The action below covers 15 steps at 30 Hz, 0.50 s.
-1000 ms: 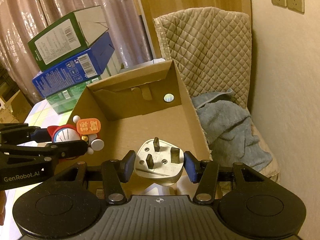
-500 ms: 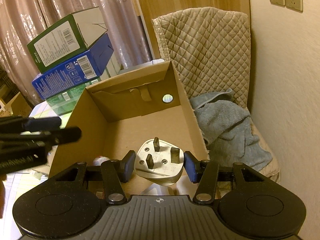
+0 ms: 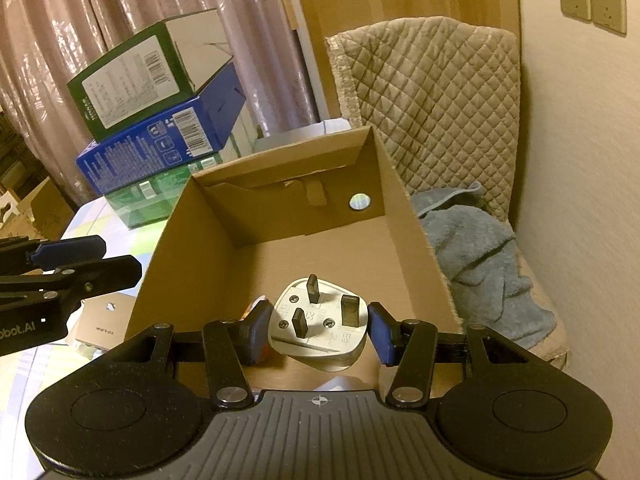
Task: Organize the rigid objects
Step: 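Open the right tool to drop the white plug into the box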
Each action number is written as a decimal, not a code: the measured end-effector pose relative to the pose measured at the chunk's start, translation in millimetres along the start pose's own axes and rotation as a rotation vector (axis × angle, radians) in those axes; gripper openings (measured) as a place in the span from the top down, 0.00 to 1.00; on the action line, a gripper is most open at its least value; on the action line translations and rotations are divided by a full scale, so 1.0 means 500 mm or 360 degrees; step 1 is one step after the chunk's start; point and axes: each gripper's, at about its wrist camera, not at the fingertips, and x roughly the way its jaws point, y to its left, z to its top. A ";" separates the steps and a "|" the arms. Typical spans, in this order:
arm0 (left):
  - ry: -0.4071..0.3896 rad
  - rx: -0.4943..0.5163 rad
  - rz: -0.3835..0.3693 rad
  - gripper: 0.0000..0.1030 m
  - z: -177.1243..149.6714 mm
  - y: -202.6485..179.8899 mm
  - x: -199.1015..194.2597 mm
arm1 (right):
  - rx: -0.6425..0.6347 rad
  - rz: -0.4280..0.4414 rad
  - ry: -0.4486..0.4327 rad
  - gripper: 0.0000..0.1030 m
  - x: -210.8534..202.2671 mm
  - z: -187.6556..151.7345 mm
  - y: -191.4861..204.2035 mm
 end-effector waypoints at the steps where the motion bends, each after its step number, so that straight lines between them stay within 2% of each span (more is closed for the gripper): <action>1: 0.0001 -0.0010 -0.0002 0.57 -0.002 0.003 -0.001 | 0.0000 0.0003 0.0005 0.53 0.003 0.000 0.002; 8: 0.0000 -0.0035 0.0008 0.57 -0.014 0.022 -0.009 | -0.0008 0.0017 0.0020 0.52 0.022 0.007 0.019; 11: -0.0014 -0.0055 0.0009 0.57 -0.017 0.033 -0.018 | 0.0020 0.0048 -0.0031 0.52 0.023 0.014 0.023; 15: -0.0029 -0.0081 0.0016 0.57 -0.023 0.048 -0.034 | 0.0038 0.0066 -0.0116 0.47 0.004 0.025 0.026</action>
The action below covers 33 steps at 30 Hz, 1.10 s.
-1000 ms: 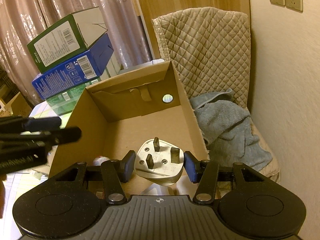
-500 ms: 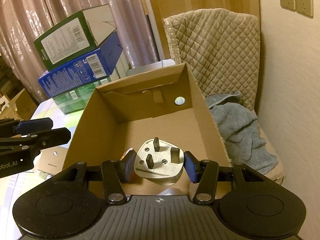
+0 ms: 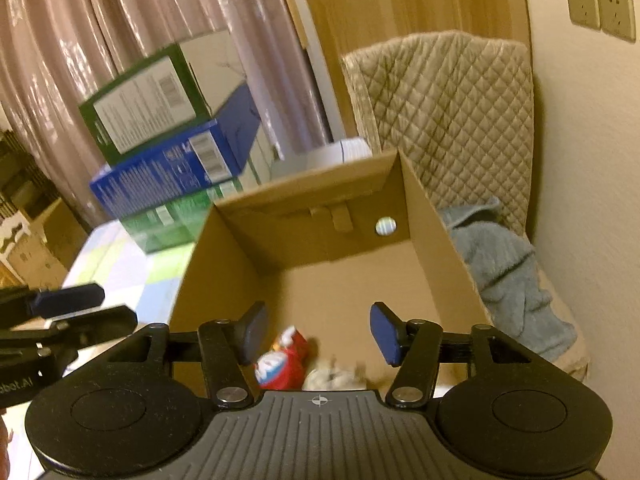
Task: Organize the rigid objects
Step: 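Open the right tool to drop the white plug into the box, then move both tools back toward the clear cup and gold panel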
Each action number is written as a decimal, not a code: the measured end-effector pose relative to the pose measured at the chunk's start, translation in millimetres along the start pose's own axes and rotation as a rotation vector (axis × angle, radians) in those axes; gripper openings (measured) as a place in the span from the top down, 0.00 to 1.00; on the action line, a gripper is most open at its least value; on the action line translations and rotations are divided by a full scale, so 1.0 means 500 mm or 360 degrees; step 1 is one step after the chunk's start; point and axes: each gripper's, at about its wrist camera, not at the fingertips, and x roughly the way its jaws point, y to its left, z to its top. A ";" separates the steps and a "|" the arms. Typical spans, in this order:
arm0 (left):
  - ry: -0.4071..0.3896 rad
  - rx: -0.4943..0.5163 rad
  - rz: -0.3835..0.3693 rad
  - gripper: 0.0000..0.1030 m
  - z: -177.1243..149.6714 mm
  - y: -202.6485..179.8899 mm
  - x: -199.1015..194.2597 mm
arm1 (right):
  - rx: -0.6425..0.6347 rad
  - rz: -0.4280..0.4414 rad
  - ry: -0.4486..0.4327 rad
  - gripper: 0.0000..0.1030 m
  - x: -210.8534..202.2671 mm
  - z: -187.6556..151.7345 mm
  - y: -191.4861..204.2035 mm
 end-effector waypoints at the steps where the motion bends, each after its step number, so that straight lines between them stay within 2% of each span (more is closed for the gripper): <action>1: -0.0005 -0.0007 0.0002 0.57 -0.002 0.004 -0.005 | -0.0006 -0.0004 -0.0015 0.47 -0.007 0.002 0.003; 6: -0.0016 -0.0061 0.0026 0.57 -0.019 0.026 -0.038 | 0.0007 -0.0020 -0.0050 0.44 -0.044 -0.004 0.014; 14: -0.0025 -0.0146 0.0078 0.56 -0.070 0.051 -0.121 | 0.0002 0.0005 -0.0065 0.40 -0.124 -0.054 0.066; 22: -0.0029 -0.0248 0.0135 0.48 -0.144 0.074 -0.224 | -0.0104 0.0005 -0.0075 0.38 -0.198 -0.111 0.145; 25: -0.0025 -0.0266 0.0163 0.45 -0.173 0.083 -0.259 | -0.0109 0.0017 -0.0067 0.37 -0.218 -0.134 0.167; 29: -0.0030 -0.0310 0.0194 0.32 -0.213 0.102 -0.306 | -0.0119 0.0035 -0.0091 0.35 -0.245 -0.162 0.197; 31: -0.0027 -0.0333 0.0216 0.31 -0.234 0.116 -0.326 | -0.0119 0.0049 -0.0099 0.35 -0.257 -0.173 0.211; 33: -0.0020 -0.0354 0.0234 0.24 -0.256 0.131 -0.344 | -0.0124 0.0071 -0.0102 0.34 -0.265 -0.185 0.229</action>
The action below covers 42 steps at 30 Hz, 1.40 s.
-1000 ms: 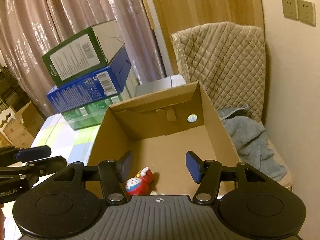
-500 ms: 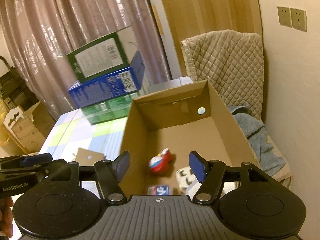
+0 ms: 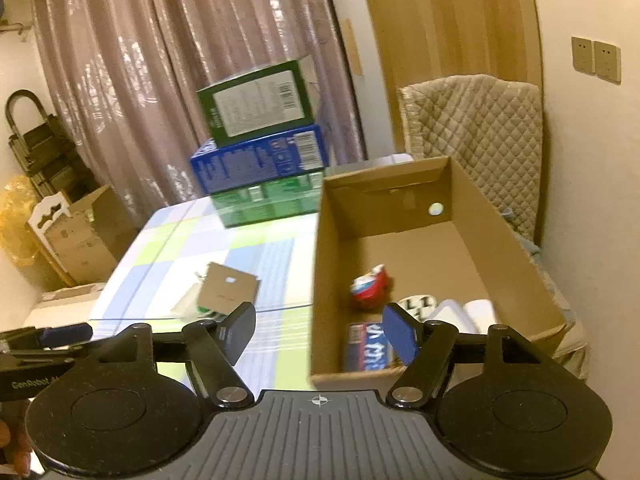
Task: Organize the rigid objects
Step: 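Move both tools back toward the clear cup and gold panel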
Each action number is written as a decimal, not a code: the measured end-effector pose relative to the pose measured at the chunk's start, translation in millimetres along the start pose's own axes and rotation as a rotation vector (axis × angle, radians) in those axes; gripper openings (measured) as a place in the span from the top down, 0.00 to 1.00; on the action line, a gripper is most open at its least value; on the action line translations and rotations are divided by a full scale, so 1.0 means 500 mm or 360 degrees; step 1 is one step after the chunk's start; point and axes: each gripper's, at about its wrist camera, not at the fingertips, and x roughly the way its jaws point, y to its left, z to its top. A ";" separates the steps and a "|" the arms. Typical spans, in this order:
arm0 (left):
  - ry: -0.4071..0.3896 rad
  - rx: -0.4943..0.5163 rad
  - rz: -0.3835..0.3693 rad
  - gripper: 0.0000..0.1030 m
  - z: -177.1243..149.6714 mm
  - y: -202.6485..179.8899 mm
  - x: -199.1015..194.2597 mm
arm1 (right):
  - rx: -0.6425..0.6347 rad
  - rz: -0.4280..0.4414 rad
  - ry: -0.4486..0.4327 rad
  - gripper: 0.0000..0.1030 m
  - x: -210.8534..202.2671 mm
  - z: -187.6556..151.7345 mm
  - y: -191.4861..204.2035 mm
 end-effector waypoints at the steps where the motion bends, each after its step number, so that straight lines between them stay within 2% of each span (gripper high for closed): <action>1: 0.0000 -0.0005 0.0015 0.22 -0.008 0.011 -0.007 | -0.0006 0.0007 0.0000 0.32 -0.002 -0.003 0.009; 6: 0.0017 -0.0043 0.0101 0.16 -0.035 0.064 -0.029 | -0.0019 0.0044 -0.0007 0.19 -0.007 -0.020 0.049; 9: 0.0024 -0.0050 0.0144 0.15 -0.045 0.089 -0.038 | -0.0032 0.0078 0.0011 0.17 -0.002 -0.026 0.072; 17: 0.0036 -0.0113 0.0229 0.08 -0.056 0.134 -0.046 | -0.0059 0.0132 0.0039 0.16 0.008 -0.033 0.118; 31: 0.0017 -0.0139 0.0252 0.08 -0.055 0.185 -0.036 | -0.0111 0.0179 0.0074 0.16 0.044 -0.034 0.170; 42: 0.0048 -0.0086 0.0252 0.08 -0.035 0.233 0.048 | -0.0142 0.0219 0.0124 0.16 0.145 -0.028 0.214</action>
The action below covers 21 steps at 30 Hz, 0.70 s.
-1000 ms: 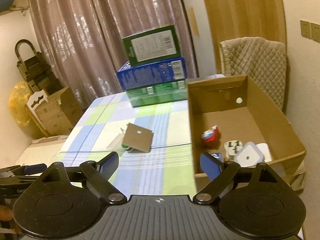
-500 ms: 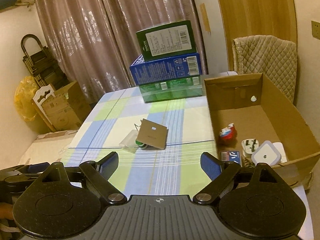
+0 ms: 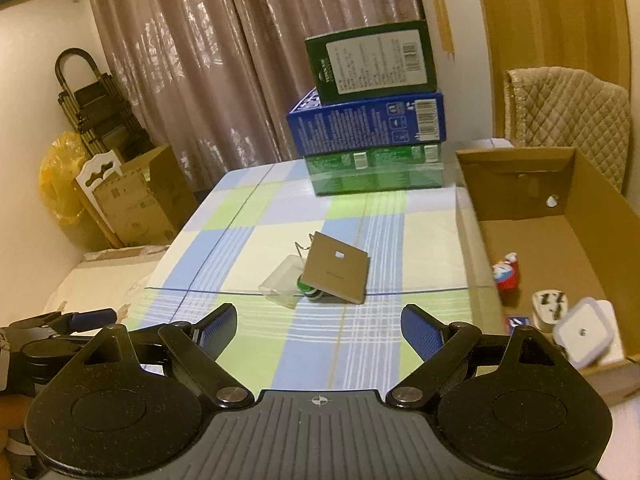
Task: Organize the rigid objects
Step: 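Move both tools back toward the clear cup and gold panel, then grasp the gold TP-Link panel with the right tool while the left tool reaches toward the clear cup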
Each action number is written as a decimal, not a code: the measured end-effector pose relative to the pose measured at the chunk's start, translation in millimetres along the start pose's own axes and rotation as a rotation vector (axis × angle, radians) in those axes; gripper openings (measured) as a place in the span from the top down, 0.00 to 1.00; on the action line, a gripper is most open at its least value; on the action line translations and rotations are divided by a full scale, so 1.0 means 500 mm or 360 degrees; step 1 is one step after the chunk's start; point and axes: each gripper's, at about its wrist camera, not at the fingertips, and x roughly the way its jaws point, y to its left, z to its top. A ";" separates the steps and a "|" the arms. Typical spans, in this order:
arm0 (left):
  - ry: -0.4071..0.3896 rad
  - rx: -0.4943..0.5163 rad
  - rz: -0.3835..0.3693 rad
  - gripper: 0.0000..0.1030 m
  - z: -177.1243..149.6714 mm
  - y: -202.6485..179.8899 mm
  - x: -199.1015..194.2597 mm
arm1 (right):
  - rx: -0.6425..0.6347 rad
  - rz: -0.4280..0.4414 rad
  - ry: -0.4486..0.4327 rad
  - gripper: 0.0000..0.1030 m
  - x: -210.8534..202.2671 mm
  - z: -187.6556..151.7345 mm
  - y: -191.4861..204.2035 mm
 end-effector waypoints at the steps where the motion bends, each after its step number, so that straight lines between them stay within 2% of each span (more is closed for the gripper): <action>1: 0.0001 0.0009 -0.0009 0.08 0.003 0.001 0.013 | 0.0003 0.0000 0.0007 0.16 0.014 0.002 -0.001; 7: 0.0004 0.0062 -0.0068 0.08 0.014 0.006 0.105 | 0.0051 0.0015 0.0054 0.16 0.107 0.012 -0.016; 12: 0.0009 0.0017 -0.0092 0.08 0.015 0.019 0.191 | 0.0108 0.0003 0.0106 0.16 0.191 0.018 -0.038; 21: 0.0025 0.0103 -0.0095 0.09 0.021 0.025 0.298 | 0.0189 -0.0010 0.0167 0.16 0.323 0.022 -0.079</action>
